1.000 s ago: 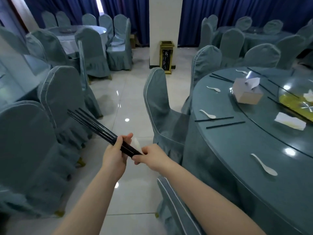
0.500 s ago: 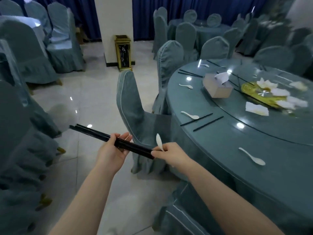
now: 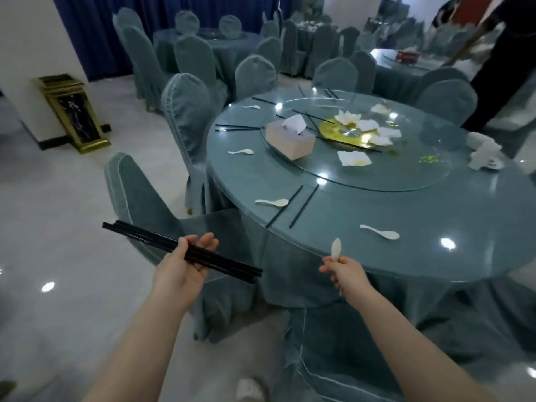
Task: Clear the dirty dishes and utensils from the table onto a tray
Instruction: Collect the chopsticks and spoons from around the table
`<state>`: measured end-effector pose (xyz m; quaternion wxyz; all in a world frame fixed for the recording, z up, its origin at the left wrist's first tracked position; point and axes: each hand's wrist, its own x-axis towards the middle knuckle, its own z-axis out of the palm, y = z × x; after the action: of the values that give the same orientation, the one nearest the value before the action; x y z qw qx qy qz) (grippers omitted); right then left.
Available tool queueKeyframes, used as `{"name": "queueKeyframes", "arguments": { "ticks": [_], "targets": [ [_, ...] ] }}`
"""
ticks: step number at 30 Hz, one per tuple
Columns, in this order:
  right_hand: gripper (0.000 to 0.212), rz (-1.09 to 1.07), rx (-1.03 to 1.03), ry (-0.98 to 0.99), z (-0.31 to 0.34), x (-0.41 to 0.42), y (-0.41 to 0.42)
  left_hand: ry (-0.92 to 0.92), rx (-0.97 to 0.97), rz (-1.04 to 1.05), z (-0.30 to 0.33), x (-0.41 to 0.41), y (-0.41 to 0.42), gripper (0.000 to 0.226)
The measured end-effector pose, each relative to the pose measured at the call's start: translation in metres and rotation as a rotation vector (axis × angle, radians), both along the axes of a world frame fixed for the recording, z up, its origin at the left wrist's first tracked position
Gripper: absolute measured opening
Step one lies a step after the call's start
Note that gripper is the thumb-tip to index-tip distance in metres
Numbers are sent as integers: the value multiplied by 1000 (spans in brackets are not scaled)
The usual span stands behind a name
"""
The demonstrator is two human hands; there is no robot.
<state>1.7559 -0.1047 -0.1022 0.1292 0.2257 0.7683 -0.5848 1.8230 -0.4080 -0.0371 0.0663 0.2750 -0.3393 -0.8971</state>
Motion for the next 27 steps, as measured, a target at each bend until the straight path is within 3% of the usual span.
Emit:
{"name": "queueKeyframes", "arguments": {
  "ticks": [6, 12, 16, 20, 24, 27],
  "targets": [
    [16, -340, 76, -116, -25, -62, 54, -61, -18, -126, -14, -81, -2, 31],
    [17, -703, -79, -130, -59, -155, 106, -85, -64, -227, -21, -200, 2, 29],
    [18, -847, -36, -220, -76, -190, 130, -107, -105, -276, -22, -272, 8, 31],
    [17, -809, 138, -277, -79, -222, 144, -129, -110, -327, -31, -324, 16, 31],
    [36, -582, 466, -282, -81, -236, 141, -176, -132, -386, -46, -352, 19, 30],
    [51, -657, 528, -324, -82, -244, 129, -216, -138, -421, -56, -367, 21, 29]
  ]
}}
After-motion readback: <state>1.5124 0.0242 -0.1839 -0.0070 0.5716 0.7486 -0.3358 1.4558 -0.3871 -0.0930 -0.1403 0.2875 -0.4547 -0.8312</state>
